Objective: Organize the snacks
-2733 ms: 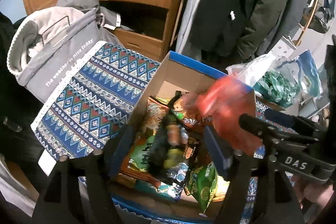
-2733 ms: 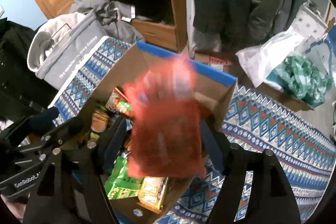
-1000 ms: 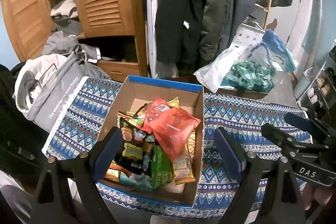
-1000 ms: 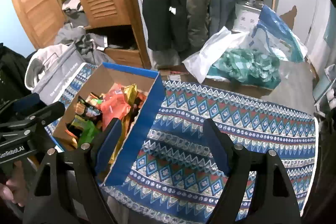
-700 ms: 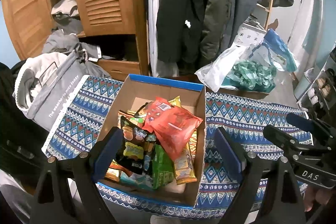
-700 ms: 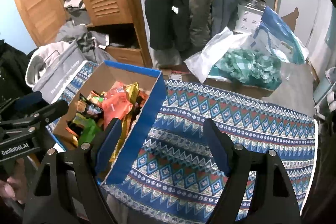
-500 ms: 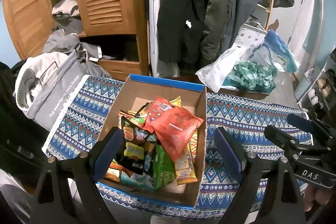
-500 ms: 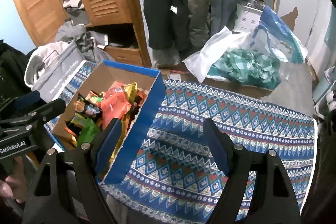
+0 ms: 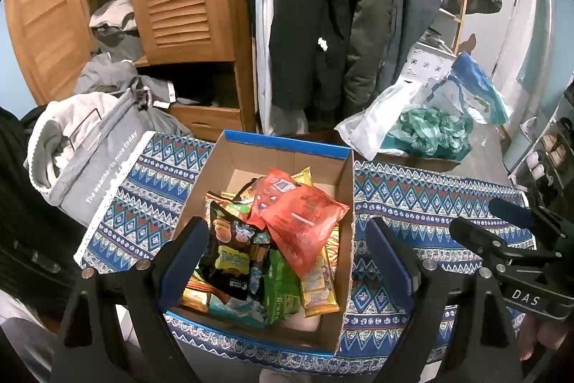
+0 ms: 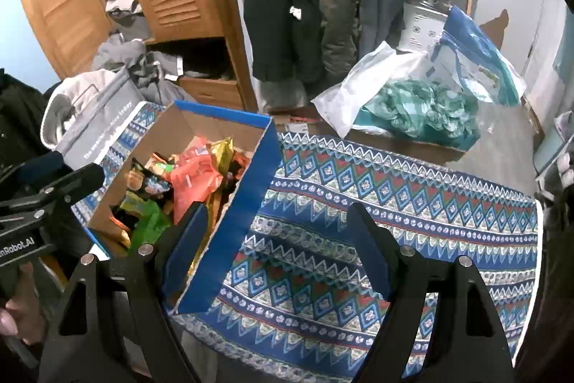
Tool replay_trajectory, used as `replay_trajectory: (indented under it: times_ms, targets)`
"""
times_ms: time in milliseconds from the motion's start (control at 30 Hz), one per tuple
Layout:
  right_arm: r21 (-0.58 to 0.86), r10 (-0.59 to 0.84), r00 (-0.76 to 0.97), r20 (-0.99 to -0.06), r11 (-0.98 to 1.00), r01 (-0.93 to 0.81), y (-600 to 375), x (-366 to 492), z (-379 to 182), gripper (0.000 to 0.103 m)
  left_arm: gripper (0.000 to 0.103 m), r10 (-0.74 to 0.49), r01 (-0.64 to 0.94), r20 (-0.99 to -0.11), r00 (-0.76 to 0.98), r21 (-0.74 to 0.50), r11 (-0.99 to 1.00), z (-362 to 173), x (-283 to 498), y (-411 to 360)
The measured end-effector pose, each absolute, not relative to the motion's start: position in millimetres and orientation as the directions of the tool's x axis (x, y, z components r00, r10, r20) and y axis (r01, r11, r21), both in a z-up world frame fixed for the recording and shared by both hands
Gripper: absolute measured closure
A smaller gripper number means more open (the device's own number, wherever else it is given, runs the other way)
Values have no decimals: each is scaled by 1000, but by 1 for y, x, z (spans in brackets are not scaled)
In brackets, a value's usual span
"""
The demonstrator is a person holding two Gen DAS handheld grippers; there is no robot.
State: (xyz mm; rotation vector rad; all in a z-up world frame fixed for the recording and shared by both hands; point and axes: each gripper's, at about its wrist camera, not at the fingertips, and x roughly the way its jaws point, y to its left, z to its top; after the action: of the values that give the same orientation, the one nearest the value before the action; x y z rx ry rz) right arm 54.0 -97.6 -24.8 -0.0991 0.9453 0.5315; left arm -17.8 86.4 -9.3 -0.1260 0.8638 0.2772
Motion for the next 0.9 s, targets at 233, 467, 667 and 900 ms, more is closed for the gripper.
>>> replay_trajectory:
  times_ms: [233,467,667,900]
  targets:
    - [148,391,465,-794,867,-476,-98,54,-25,24,13,193,-290,-770,608,10,957,-9,-17,86]
    - [152,394,465,-793,866,-476,-99,54,-24,24,13,212,-314,-771,601,16,949,-10,-16,90]
    - [154,391,472,-790,872,-464,-103,56,-23,24,13,219,-314,-773,596,26,949,-10,-17,90]
    - [154,389,468,-794,872,-465,-101,55,-25,24,13,242,-299,-766,596,68,952,-11,-16,86]
